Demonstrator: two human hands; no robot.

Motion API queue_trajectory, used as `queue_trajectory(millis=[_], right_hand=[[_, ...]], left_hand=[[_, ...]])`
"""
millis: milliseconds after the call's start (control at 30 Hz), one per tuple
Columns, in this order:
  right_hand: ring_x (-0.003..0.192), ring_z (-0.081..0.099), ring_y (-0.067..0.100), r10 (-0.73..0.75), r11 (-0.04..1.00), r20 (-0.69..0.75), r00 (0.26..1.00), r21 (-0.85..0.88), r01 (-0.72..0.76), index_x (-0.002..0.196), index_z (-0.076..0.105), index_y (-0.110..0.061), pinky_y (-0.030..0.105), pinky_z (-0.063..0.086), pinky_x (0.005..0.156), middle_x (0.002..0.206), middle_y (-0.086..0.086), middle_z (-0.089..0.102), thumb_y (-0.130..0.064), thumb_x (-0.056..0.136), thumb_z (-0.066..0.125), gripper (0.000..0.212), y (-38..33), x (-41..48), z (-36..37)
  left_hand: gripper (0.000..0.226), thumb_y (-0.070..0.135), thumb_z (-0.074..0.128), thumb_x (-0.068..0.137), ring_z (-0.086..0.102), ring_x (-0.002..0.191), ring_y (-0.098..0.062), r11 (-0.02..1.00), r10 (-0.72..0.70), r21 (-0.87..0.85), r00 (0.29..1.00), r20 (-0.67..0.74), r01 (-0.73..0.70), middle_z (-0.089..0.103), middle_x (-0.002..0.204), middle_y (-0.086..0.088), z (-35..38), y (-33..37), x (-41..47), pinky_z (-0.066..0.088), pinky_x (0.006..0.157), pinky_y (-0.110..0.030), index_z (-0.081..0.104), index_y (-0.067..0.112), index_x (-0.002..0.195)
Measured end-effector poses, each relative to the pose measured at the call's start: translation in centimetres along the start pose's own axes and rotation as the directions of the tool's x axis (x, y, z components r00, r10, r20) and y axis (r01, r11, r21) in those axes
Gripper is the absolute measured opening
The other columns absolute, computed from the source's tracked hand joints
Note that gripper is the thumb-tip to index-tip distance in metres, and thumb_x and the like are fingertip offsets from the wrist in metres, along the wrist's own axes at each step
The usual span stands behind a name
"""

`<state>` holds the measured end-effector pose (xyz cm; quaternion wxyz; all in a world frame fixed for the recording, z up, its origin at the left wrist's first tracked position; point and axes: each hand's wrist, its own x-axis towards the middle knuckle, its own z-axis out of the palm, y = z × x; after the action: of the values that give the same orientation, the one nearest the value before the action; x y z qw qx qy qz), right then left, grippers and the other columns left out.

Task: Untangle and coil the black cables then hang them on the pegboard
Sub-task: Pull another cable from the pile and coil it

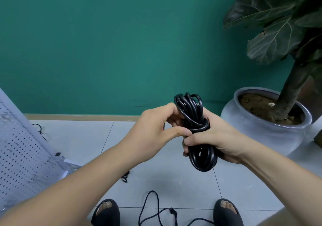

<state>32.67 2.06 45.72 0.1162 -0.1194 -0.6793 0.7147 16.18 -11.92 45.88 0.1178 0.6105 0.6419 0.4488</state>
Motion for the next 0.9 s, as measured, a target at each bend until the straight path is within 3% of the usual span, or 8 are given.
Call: queue_trajectory(millis=[100, 233, 333, 400, 533, 733, 900], right_hand=[[0.073, 0.067, 0.038, -0.018, 0.995, -0.076, 0.997, -0.094, 0.011, 0.136, 0.055, -0.012, 0.069, 0.06, 0.083, 0.106, 0.034, 0.063, 0.027, 0.082, 0.069, 0.068, -0.2, 0.1, 0.2], [0.074, 0.065, 0.039, 0.001, 0.995, -0.137, 0.991, -0.098, -0.015, 0.133, 0.055, -0.011, 0.062, 0.062, 0.08, 0.102, 0.033, 0.062, 0.028, 0.081, 0.067, 0.067, -0.1, 0.4, 0.4], [0.072, 0.061, 0.038, 0.088, 0.995, -0.102, 0.991, -0.032, -0.092, 0.133, 0.053, -0.009, 0.054, 0.062, 0.077, 0.092, 0.022, 0.06, 0.029, 0.082, 0.064, 0.065, 0.0, 0.4, 0.1], [0.072, 0.06, 0.038, 0.112, 0.993, -0.084, 0.99, -0.036, -0.115, 0.134, 0.052, -0.009, 0.054, 0.061, 0.078, 0.09, 0.019, 0.06, 0.029, 0.082, 0.064, 0.066, 0.2, 0.4, -0.2], [0.068, 0.061, 0.034, 0.133, 0.989, -0.102, 0.986, -0.057, -0.139, 0.134, 0.051, -0.01, 0.054, 0.061, 0.079, 0.081, 0.016, 0.059, 0.029, 0.082, 0.062, 0.066, 0.4, 0.6, -0.3], [0.068, 0.064, 0.035, 0.114, 0.985, -0.146, 0.983, -0.11, -0.131, 0.13, 0.053, -0.012, 0.055, 0.062, 0.078, 0.082, 0.017, 0.061, 0.026, 0.08, 0.065, 0.064, 0.3, 0.8, -0.1], [0.067, 0.064, 0.034, 0.115, 0.988, -0.154, 0.981, -0.087, -0.129, 0.132, 0.054, -0.01, 0.056, 0.061, 0.078, 0.083, 0.015, 0.06, 0.026, 0.081, 0.065, 0.063, 0.2, 1.2, 0.0]], left_hand=[[0.022, 0.022, 0.091, 0.083, 0.063, 0.079, -0.005, 0.999, 0.045, 0.032, 0.998, -0.041, -0.043, 0.071, 0.081, 0.016, -0.3, -0.1, 0.2, 0.04, 0.071, -0.01, 0.07, 0.022, 0.089], [0.021, 0.018, 0.094, 0.08, 0.062, 0.071, -0.004, 1.0, -0.024, -0.013, 1.0, -0.012, 0.024, 0.075, 0.08, 0.011, -0.7, -0.4, 0.7, 0.048, 0.071, -0.02, 0.074, 0.018, 0.087], [0.012, 0.015, 0.084, 0.092, 0.069, 0.079, -0.011, 0.984, -0.113, -0.126, 0.988, 0.11, 0.126, 0.077, 0.086, 0.004, -1.3, -0.8, 0.9, 0.058, 0.082, -0.032, 0.073, 0.019, 0.092], [0.005, 0.019, 0.074, 0.101, 0.071, 0.088, -0.012, 0.985, -0.128, -0.101, 0.982, 0.136, 0.142, 0.077, 0.092, 0.007, -1.1, -1.0, 0.7, 0.058, 0.087, -0.037, 0.072, 0.021, 0.097], [0.007, 0.024, 0.072, 0.102, 0.063, 0.083, -0.003, 0.985, -0.164, -0.034, 0.982, 0.089, 0.168, 0.073, 0.092, 0.012, 0.3, -0.9, 0.4, 0.049, 0.076, -0.021, 0.073, 0.029, 0.106], [0.006, 0.025, 0.072, 0.099, 0.057, 0.074, -0.011, 0.972, -0.225, -0.062, 0.973, 0.044, 0.227, 0.073, 0.087, 0.005, 0.8, -0.5, 0.5, 0.051, 0.072, -0.029, 0.075, 0.029, 0.101], [0.004, 0.023, 0.069, 0.1, 0.054, 0.073, -0.002, 0.979, -0.205, 0.015, 0.978, 0.039, 0.205, 0.066, 0.081, 0.016, 0.6, -0.2, 0.9, 0.041, 0.066, -0.014, 0.072, 0.026, 0.099]])
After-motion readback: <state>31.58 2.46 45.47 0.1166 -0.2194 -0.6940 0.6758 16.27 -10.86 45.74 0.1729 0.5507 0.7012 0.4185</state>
